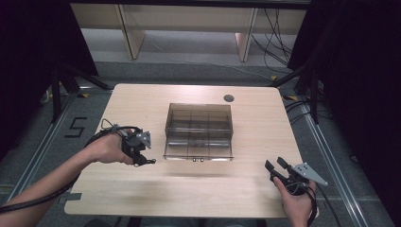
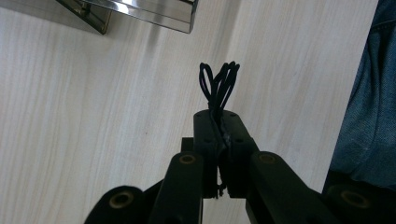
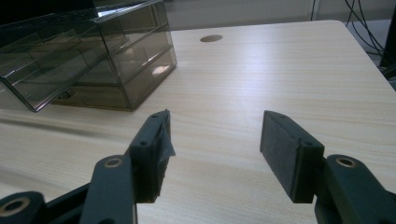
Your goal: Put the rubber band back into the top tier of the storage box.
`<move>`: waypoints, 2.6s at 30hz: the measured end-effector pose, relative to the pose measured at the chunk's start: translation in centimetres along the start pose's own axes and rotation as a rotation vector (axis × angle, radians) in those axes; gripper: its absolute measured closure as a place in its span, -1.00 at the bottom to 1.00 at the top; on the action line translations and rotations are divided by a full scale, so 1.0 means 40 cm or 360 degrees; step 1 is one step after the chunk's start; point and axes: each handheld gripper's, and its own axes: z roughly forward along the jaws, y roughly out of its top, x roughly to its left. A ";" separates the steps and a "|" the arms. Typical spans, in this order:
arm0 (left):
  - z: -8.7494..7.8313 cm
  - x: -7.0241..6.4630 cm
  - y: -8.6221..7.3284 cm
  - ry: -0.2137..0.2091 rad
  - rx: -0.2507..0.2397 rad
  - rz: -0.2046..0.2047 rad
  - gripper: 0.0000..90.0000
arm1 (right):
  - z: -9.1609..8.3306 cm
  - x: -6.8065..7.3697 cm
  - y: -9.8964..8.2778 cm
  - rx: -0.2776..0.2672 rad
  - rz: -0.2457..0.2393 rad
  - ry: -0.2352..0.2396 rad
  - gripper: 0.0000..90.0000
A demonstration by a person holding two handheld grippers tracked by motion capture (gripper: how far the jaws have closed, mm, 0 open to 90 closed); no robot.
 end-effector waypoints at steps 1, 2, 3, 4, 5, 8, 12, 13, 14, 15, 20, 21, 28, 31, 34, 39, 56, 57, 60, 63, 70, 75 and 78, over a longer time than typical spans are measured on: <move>-0.001 0.000 0.002 0.0002 0.0000 0.0000 0.91 | 0.000 0.000 0.000 -0.0001 0.0000 0.0001 -0.02; -0.001 0.001 0.003 0.0004 -0.0002 0.0000 0.91 | 0.001 0.001 0.000 -0.0009 0.0002 -0.0005 -0.02; -0.003 0.002 0.005 0.0004 0.0000 0.0004 0.91 | 0.000 0.000 0.000 -0.0001 -0.0002 0.0000 -0.02; -0.004 0.003 0.006 0.0003 -0.0001 0.0007 0.91 | 0.000 -0.001 0.000 -0.0004 -0.0010 0.0000 -0.02; -0.005 0.003 0.007 0.0005 -0.0007 0.0002 0.91 | 0.000 -0.001 0.000 -0.0003 -0.0010 0.0000 -0.02; -0.010 0.006 0.010 0.0013 -0.0009 0.0005 0.91 | 0.000 -0.001 0.000 -0.0001 -0.0001 0.0000 -0.02; -0.016 0.009 0.014 0.0021 -0.0016 0.0007 0.91 | 0.001 -0.001 0.000 -0.0002 -0.0008 0.0000 -0.02; -0.017 0.009 0.015 0.0023 -0.0015 0.0009 0.91 | 0.001 -0.001 0.000 -0.0001 -0.0003 0.0002 -0.02; -0.018 0.010 0.017 0.0024 -0.0016 0.0008 0.91 | 0.000 -0.001 0.000 0.0002 -0.0005 0.0006 -0.02; -0.019 0.010 0.018 0.0023 -0.0017 0.0006 0.91 | 0.000 -0.001 0.000 0.0003 -0.0005 0.0006 -0.02; -0.022 0.013 0.022 0.0030 -0.0011 0.0014 0.91 | 0.000 -0.001 0.000 -0.0002 -0.0010 0.0000 -0.02; -0.023 0.014 0.023 0.0029 -0.0008 0.0018 0.91 | 0.000 -0.001 0.000 -0.0002 -0.0011 0.0000 -0.02; -0.026 0.015 0.030 0.0028 0.0000 0.0023 0.91 | 0.000 -0.001 0.000 0.0003 -0.0006 0.0006 -0.02; -0.027 0.015 0.032 0.0029 0.0002 0.0024 0.91 | 0.000 -0.001 0.000 0.0006 -0.0001 0.0005 -0.02; -0.029 0.016 0.035 0.0031 0.0013 0.0036 0.91 | 0.001 0.000 0.000 0.0000 0.0002 0.0017 -0.02; -0.033 0.017 0.040 0.0032 0.0025 0.0048 0.91 | 0.000 -0.001 0.000 0.0005 -0.0003 0.0006 -0.02; -0.041 0.023 0.053 0.0044 0.0033 0.0055 0.91 | -0.002 0.003 0.000 0.0010 0.0022 0.0007 -0.02; -0.041 0.023 0.055 0.0043 0.0035 0.0056 0.91 | 0.000 0.001 0.000 0.0001 0.0006 0.0017 -0.02; -0.042 0.024 0.059 0.0045 0.0032 0.0062 0.91 | -0.002 0.003 0.000 0.0010 0.0025 0.0008 -0.02; -0.042 0.025 0.065 0.0045 0.0033 0.0065 0.91 | -0.001 0.004 0.000 0.0017 0.0032 0.0013 -0.02; -0.040 0.030 0.077 0.0043 0.0043 0.0074 0.91 | -0.001 0.002 0.000 0.0007 0.0014 0.0010 -0.02; -0.040 0.032 0.082 0.0042 0.0040 0.0071 0.91 | -0.001 0.002 0.000 0.0007 0.0013 0.0012 -0.02; -0.042 0.034 0.085 0.0046 0.0041 0.0077 0.91 | -0.002 0.003 0.000 0.0022 0.0025 0.0004 -0.02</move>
